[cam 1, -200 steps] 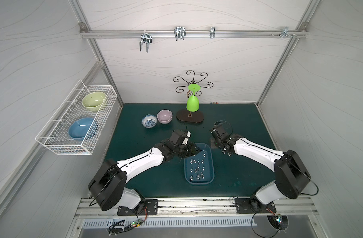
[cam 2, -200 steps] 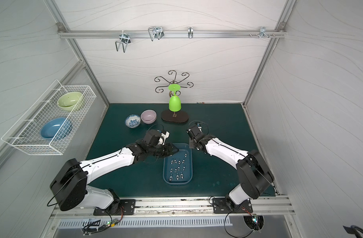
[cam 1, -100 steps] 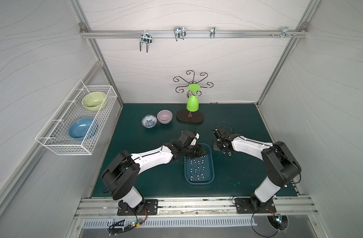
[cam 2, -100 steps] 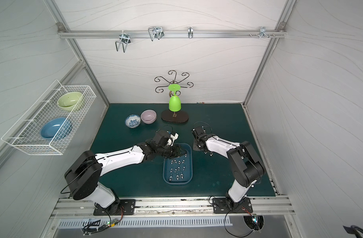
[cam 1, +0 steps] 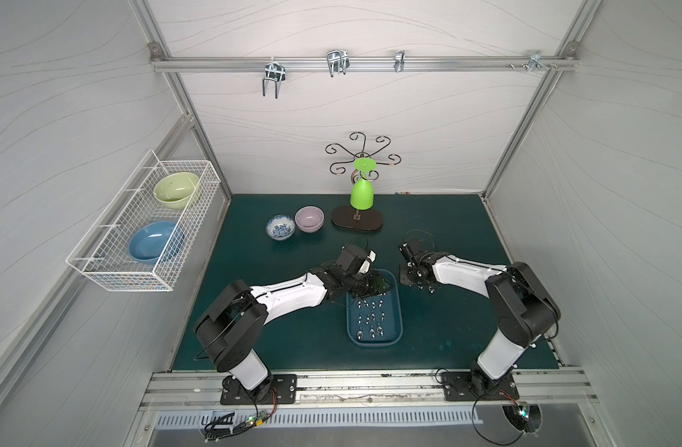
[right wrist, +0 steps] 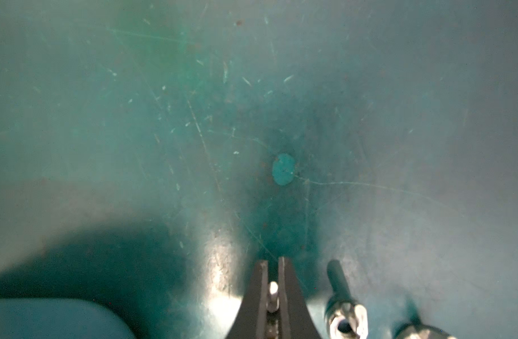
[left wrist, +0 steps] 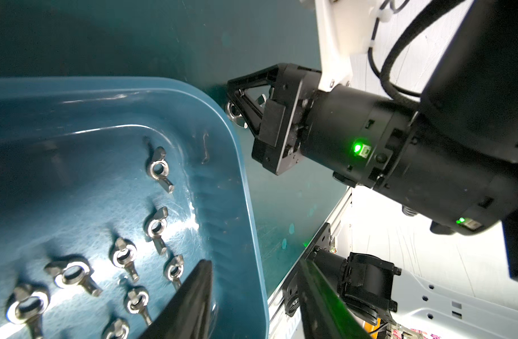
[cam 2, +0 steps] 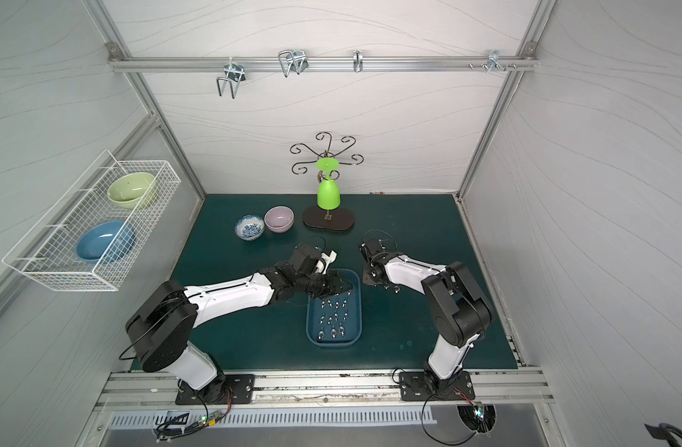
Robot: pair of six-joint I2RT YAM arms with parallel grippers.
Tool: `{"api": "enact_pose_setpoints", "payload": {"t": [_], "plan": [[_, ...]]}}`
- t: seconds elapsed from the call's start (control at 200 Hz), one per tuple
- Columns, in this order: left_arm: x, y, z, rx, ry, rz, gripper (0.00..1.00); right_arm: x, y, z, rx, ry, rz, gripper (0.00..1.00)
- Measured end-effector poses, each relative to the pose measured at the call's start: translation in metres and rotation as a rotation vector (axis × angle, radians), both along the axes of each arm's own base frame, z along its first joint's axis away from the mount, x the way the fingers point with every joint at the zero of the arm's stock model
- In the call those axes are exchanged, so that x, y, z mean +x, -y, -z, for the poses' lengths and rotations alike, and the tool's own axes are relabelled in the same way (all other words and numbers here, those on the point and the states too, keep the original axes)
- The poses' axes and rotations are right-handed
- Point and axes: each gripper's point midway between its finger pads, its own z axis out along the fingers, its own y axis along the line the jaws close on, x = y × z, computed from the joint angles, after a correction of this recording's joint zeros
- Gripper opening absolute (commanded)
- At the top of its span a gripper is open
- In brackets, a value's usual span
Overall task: Take out the wing nut from the storage box
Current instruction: Place the wing nut at the center of the board, then pick up the wing nut from the storage box.
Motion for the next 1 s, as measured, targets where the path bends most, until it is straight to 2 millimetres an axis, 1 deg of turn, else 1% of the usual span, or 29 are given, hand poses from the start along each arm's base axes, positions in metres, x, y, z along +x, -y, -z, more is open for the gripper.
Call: {"api": "enact_pose_setpoints", "payload": {"t": [0.09, 0.25, 0.34, 0.405, 0.48, 0.52, 0.565, 0.62, 0.665, 0.705, 0.755, 0.81, 0.885, 0.955, 1.0], "plan": [[0.0, 0.0, 0.0, 0.0, -0.001, 0.001, 0.51, 0.0, 0.0, 0.0, 0.0, -0.002, 0.0, 0.19], [0.0, 0.0, 0.0, 0.001, -0.001, 0.001, 0.51, 0.0, 0.0, 0.0, -0.001, -0.001, -0.001, 0.23], [-0.001, -0.001, 0.0, 0.005, -0.002, 0.001, 0.52, -0.001, 0.0, -0.007, 0.004, 0.012, -0.004, 0.24], [-0.002, -0.004, -0.001, 0.016, 0.004, 0.001, 0.52, -0.002, -0.002, -0.02, 0.009, 0.042, -0.012, 0.25], [-0.001, -0.01, -0.007, 0.027, 0.023, -0.007, 0.52, -0.005, -0.009, -0.042, 0.018, 0.092, -0.033, 0.26], [0.0, -0.014, -0.011, 0.032, 0.034, -0.013, 0.52, -0.01, -0.017, -0.054, 0.022, 0.117, -0.056, 0.26], [0.001, -0.019, -0.017, 0.029, 0.048, -0.024, 0.52, -0.017, -0.031, -0.067, 0.034, 0.144, -0.098, 0.26], [0.006, -0.03, -0.024, 0.021, 0.065, -0.052, 0.52, -0.026, -0.05, -0.08, 0.051, 0.171, -0.149, 0.27], [0.013, -0.045, -0.028, 0.015, 0.073, -0.092, 0.52, -0.036, -0.069, -0.087, 0.064, 0.182, -0.199, 0.27], [0.019, -0.059, -0.028, 0.016, 0.074, -0.131, 0.52, -0.046, -0.084, -0.09, 0.073, 0.184, -0.237, 0.27], [0.025, -0.079, -0.023, 0.025, 0.063, -0.185, 0.52, -0.056, -0.103, -0.091, 0.081, 0.182, -0.283, 0.27], [0.031, -0.102, -0.013, 0.04, 0.038, -0.25, 0.52, -0.069, -0.123, -0.087, 0.083, 0.169, -0.336, 0.27], [0.032, -0.131, 0.004, 0.067, -0.008, -0.33, 0.52, -0.084, -0.142, -0.074, 0.08, 0.133, -0.389, 0.27], [0.027, -0.15, 0.018, 0.092, -0.05, -0.381, 0.52, -0.092, -0.149, -0.06, 0.07, 0.098, -0.41, 0.26], [0.021, -0.157, 0.024, 0.103, -0.069, -0.395, 0.52, -0.094, -0.15, -0.052, 0.061, 0.077, -0.414, 0.26]]}}
